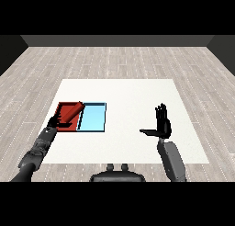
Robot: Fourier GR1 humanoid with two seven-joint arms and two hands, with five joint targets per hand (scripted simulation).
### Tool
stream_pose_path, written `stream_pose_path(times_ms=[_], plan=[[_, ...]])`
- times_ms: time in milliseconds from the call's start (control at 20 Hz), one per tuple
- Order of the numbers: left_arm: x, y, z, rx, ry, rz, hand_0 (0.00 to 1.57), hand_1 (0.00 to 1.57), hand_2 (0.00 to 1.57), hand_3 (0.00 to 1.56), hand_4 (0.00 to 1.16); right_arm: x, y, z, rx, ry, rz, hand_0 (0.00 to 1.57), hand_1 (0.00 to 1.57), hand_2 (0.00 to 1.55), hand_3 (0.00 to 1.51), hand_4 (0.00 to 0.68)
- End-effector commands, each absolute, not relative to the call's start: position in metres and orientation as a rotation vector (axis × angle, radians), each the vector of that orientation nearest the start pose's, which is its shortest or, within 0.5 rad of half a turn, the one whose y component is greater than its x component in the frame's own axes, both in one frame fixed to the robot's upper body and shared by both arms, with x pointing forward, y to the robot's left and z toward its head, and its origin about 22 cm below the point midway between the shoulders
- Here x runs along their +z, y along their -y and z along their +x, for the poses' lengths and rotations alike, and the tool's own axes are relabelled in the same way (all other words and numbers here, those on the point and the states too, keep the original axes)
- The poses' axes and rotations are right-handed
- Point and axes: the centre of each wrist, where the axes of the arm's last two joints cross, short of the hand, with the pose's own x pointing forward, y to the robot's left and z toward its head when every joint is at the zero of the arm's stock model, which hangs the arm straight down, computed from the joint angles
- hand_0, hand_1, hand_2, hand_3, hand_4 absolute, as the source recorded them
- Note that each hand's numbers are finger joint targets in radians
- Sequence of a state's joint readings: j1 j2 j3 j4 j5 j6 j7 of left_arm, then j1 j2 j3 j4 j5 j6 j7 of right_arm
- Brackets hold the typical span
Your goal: Pick the red can and put it in the red box
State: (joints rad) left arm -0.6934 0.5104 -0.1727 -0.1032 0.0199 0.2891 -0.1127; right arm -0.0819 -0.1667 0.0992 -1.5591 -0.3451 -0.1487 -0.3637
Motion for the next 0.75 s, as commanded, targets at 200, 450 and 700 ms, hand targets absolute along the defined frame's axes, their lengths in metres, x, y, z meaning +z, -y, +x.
stream_pose_path(times_ms=[200, 450, 700], plan=[[-0.008, -0.387, 0.361, 0.146, 1.546, 0.471, 1.02, 1.02, 0.96, 0.0, 0.0, 0.021, 0.234, 0.266, -0.185, 1.961, 0.173, 0.0, 0.0, 0.0, 0.0, 0.0], [-0.015, -0.329, 0.374, 0.369, 1.885, 0.029, 0.0, 0.0, 0.0, 0.0, 0.0, 0.013, 0.24, 0.257, -0.132, 1.963, 0.146, 0.0, 0.0, 0.0, 0.0, 0.0], [-0.041, -0.263, 0.355, 0.313, 1.994, -0.166, 0.0, 0.0, 0.0, 0.0, 0.0, 0.012, 0.244, 0.255, -0.079, 1.97, 0.145, 0.0, 0.0, 0.0, 0.0, 0.0]])
